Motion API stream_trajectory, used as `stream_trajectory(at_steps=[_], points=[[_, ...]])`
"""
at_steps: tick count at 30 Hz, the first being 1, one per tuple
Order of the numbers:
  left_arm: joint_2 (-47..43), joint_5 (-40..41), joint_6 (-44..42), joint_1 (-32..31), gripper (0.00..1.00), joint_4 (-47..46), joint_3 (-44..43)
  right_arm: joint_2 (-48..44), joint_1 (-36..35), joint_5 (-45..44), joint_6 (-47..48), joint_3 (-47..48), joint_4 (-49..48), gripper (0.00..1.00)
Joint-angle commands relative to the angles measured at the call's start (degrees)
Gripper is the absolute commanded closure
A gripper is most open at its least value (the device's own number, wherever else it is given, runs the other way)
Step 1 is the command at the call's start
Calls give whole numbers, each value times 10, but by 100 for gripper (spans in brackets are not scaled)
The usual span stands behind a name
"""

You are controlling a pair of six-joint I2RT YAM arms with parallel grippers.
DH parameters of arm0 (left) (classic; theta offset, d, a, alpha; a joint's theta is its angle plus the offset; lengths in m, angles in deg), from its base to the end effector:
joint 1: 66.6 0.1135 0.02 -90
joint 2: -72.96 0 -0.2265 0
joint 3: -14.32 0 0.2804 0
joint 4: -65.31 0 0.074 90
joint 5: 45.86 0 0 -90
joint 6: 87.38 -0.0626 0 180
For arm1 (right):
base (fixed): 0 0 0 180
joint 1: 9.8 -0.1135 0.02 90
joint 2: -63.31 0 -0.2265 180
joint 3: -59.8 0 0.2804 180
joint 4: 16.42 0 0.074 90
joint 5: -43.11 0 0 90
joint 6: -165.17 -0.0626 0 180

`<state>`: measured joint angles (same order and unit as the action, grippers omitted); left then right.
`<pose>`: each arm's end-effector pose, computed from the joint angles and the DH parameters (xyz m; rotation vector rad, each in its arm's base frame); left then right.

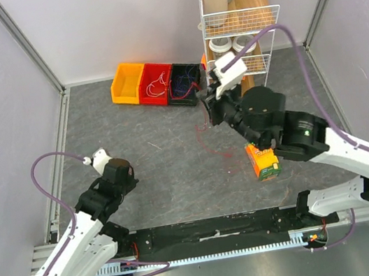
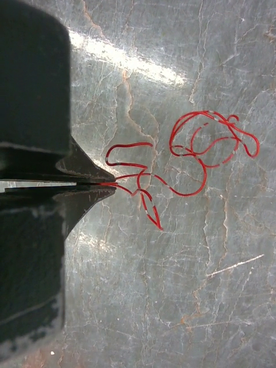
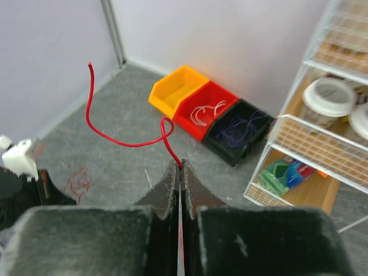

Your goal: Untangle the cables

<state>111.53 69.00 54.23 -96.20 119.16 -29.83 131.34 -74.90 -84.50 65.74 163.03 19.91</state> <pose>0.1948 -0.0804 0.1844 -0.6325 2.2342 -0.1868 0.1559 0.2451 0.4827 -0.2619 1.5867 0.4922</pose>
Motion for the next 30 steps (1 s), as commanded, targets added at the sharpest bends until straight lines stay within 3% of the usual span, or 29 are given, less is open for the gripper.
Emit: stream_trajectory(at_steps=[1,9,15,22,30], points=[[-2,5,12,2,98,-39,13,3,-1,69,-13,-60,-80,100],[3,-15,-13,3,98,-51,10,24,7,89,-107,-269,-117,100],[26,-35,-56,8,98,-87,-36,17,9,111,-150,-372,-123,100],[124,-159,-93,53,98,-149,-116,2,9,155,-178,-450,-110,100],[115,-48,-35,70,98,-66,-79,15,9,198,-170,-447,-144,97]])
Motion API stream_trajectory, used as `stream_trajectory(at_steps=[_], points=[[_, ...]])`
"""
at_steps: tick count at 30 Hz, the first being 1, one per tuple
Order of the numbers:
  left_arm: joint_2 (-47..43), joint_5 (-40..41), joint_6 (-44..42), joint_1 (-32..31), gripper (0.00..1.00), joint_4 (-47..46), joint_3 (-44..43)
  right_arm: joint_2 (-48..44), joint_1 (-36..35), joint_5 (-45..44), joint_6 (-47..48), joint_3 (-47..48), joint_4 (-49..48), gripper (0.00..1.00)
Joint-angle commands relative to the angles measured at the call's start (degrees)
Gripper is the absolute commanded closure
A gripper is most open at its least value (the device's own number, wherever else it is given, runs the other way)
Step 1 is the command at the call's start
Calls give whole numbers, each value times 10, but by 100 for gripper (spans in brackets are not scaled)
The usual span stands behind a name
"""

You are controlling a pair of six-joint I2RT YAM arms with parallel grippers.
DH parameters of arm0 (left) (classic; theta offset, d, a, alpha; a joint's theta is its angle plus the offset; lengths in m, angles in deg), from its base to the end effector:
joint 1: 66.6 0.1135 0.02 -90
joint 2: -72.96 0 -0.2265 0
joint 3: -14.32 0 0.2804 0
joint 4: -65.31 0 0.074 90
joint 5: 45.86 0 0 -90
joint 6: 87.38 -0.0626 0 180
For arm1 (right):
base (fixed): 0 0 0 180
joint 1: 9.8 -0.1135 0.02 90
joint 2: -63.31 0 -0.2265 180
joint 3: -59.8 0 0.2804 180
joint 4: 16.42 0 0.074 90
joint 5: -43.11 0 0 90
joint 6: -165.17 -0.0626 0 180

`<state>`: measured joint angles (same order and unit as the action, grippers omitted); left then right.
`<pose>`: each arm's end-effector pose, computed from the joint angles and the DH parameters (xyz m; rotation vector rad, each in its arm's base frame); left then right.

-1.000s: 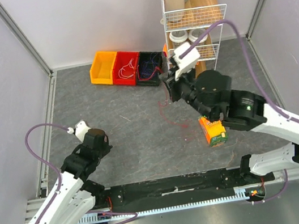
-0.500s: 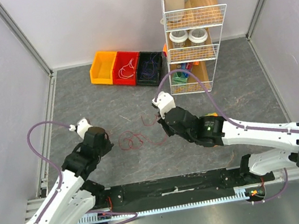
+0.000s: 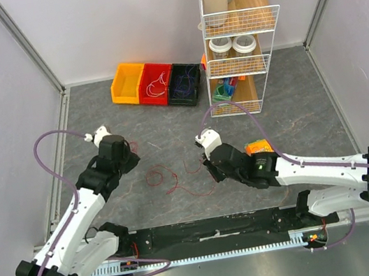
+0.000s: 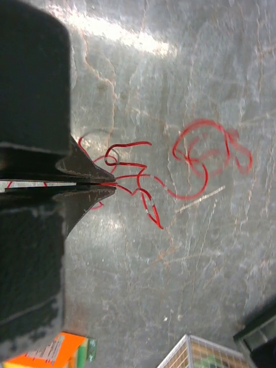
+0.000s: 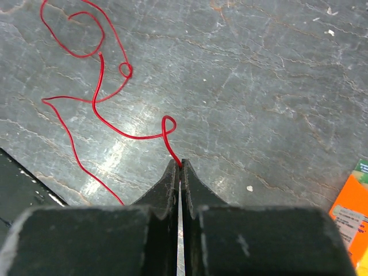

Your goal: Untangle the cables

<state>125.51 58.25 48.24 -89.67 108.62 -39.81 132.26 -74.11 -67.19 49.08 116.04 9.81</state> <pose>0.2480 -0.0891 0.2114 -0.5730 2.2239 -0.3453 0.1563 0.2748 0.1798 -0.5511 2.1742 0.4755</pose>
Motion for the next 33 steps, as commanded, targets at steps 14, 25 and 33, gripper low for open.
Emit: stream_trajectory(at_steps=[14,25,33], points=[[-142,59,10,6,10,123,25,226,27,177,-10,203,-95,51],[-93,-138,-33,6,6,-36,75,17,87,138,-12,39,-44,29],[109,-113,74,-3,4,-57,32,-103,103,121,1,-10,-15,28]])
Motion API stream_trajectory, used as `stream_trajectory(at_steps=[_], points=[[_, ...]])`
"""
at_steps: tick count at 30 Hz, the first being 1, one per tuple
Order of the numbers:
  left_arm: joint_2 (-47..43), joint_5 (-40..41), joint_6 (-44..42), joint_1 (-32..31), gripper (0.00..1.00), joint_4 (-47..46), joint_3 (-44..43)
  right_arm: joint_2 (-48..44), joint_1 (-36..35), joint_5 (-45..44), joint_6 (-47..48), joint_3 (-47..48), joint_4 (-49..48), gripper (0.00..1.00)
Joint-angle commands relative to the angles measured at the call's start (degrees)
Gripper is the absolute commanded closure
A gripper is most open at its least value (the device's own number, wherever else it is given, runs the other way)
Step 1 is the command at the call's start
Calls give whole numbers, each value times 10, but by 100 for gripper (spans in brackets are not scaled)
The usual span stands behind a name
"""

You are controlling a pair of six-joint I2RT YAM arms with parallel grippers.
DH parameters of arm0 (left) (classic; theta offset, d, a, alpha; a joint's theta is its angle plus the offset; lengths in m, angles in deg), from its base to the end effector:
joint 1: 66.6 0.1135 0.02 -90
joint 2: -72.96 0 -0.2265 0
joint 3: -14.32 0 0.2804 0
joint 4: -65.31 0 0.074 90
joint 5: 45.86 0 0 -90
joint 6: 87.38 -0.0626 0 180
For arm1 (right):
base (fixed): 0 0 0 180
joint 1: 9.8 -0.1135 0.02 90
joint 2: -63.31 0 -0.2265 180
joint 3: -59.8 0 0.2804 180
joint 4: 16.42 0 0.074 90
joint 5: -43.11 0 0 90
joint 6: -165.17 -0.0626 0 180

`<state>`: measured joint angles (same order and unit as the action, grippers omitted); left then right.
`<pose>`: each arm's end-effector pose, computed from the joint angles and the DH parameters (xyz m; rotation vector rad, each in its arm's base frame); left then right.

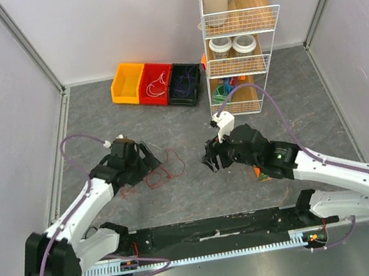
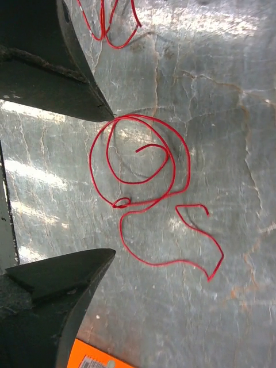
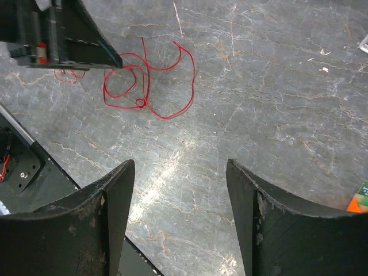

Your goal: Untangle the cables

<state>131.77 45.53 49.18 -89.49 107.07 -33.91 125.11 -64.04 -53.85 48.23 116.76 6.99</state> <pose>0.2418 -0.1004 0.1477 -0.5329 2.4918 -0.4696 0.1887 0.2490 0.2250 -0.4303 2.1023 0.7352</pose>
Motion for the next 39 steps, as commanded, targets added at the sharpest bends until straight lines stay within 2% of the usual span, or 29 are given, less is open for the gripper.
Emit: stream_trajectory(at_steps=[1,3,8,11,12,20,21,23,25,27,28,34,36,39], points=[[73,18,79,-10,4,-38,-38,-38,3,-13,9,-24,13,28],[119,29,112,-23,4,-27,-65,-46,4,-16,9,-33,14,28],[248,75,217,-42,3,103,-163,-68,4,-24,7,-51,24,28],[335,83,245,-43,17,178,-237,-89,5,-24,6,-62,27,28],[357,80,254,-44,19,194,-255,-94,5,-24,6,-65,26,28],[417,85,341,-49,21,201,-269,-134,6,-32,11,-85,44,28],[422,85,349,-49,25,201,-264,-142,7,-33,12,-86,47,28],[434,77,366,-50,40,195,-255,-153,8,-36,16,-90,49,28],[443,71,376,-50,62,182,-240,-160,9,-39,22,-91,51,27],[446,81,389,-49,93,181,-231,-160,10,-41,30,-86,56,27],[446,88,394,-49,98,183,-230,-160,11,-43,35,-81,60,27],[405,188,364,-46,98,208,-265,-173,11,-54,42,-69,81,27],[395,202,304,-37,98,183,-291,-180,11,-53,37,-71,84,27],[363,180,160,-18,98,86,-301,-186,11,-54,34,-72,84,27]])
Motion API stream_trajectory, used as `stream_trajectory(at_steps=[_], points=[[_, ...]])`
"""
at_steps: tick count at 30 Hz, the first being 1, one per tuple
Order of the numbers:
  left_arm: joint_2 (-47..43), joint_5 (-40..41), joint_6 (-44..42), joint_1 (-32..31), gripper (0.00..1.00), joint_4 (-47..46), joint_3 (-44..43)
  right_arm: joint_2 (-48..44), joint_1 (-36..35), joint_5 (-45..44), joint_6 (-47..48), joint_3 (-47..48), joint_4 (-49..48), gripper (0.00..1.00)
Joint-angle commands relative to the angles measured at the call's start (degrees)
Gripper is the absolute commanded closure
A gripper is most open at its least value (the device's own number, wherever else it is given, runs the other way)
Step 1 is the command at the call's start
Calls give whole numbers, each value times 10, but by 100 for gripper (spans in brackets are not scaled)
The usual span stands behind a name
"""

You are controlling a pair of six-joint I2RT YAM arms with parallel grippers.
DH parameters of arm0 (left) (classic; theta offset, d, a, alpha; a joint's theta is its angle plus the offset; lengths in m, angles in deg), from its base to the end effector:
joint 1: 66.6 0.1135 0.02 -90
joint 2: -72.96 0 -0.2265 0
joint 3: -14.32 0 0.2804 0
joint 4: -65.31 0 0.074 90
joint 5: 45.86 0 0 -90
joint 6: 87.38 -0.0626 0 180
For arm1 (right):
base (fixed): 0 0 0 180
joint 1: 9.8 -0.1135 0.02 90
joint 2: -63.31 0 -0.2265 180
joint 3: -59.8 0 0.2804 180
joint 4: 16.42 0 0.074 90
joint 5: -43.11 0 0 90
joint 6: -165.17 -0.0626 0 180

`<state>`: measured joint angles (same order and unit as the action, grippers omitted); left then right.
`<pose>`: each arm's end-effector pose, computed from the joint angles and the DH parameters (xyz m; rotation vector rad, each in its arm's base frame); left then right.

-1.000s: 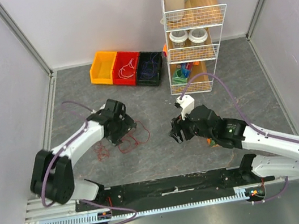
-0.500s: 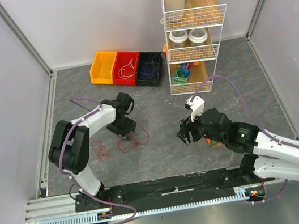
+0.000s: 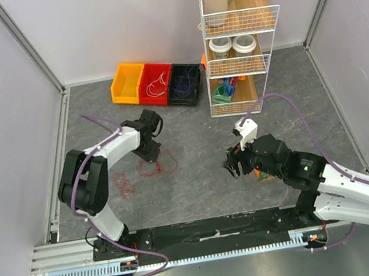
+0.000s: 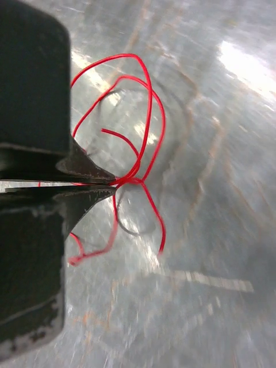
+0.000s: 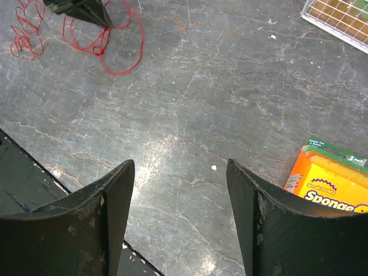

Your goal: Untangle the cables

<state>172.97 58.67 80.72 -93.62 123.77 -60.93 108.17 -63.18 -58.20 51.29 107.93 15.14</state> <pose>0.3010 -0.1359 0.0855 -1.2559 2.5780 0.0874 0.1641 0.2002 0.2251 -0.4167 2.0731 0.6240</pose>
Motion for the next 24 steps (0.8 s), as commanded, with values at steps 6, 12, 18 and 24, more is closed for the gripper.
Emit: stream_trajectory(at_steps=[6,12,18,24], points=[[-116,-84,-313,132,98,-369,15,-15,2,-11,1,18,8,27],[9,-194,-403,200,98,-373,-185,-4,2,-8,5,17,9,27],[116,-191,-458,224,98,-333,-414,16,2,-12,7,15,6,27],[168,-222,-467,236,98,-339,-549,45,6,-16,16,23,-1,27]])
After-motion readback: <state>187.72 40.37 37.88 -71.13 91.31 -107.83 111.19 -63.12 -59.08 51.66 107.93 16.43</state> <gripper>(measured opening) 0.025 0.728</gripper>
